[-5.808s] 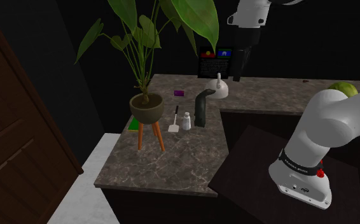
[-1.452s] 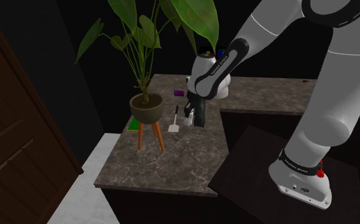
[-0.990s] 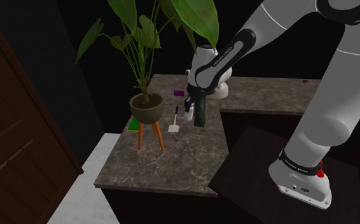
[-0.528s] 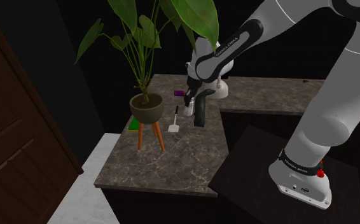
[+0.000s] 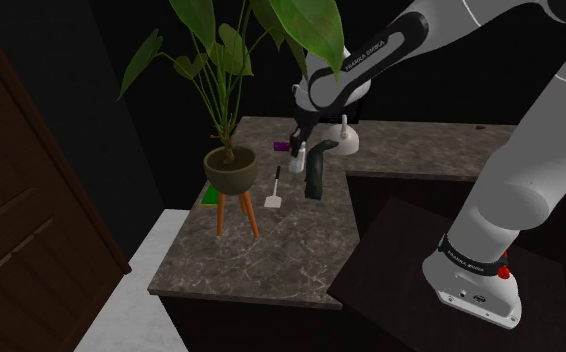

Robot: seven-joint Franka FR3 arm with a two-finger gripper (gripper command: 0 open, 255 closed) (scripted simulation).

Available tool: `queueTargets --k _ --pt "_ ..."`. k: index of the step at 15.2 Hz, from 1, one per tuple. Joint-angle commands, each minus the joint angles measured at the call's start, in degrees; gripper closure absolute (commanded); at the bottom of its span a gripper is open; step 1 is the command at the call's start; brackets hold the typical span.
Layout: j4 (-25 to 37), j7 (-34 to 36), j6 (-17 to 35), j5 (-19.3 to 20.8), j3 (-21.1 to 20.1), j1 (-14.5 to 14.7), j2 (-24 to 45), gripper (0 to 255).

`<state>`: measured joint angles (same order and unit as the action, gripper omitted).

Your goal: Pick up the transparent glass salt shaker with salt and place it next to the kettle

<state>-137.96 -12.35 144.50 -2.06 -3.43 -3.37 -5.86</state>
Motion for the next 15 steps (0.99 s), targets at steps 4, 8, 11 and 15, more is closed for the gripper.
queueTargets --k 4,8,11,15 --pt "1.77 -0.06 -4.19 -0.06 0.09 -0.03 -2.41 255" --pt "3.4 -0.04 -7.43 -0.07 0.13 -0.04 -4.02 255" --pt "4.75 -0.02 -9.84 -0.07 0.17 -0.05 -5.08 255" --pt "6.72 0.02 -13.04 -0.06 0.21 -0.07 -6.3 255"
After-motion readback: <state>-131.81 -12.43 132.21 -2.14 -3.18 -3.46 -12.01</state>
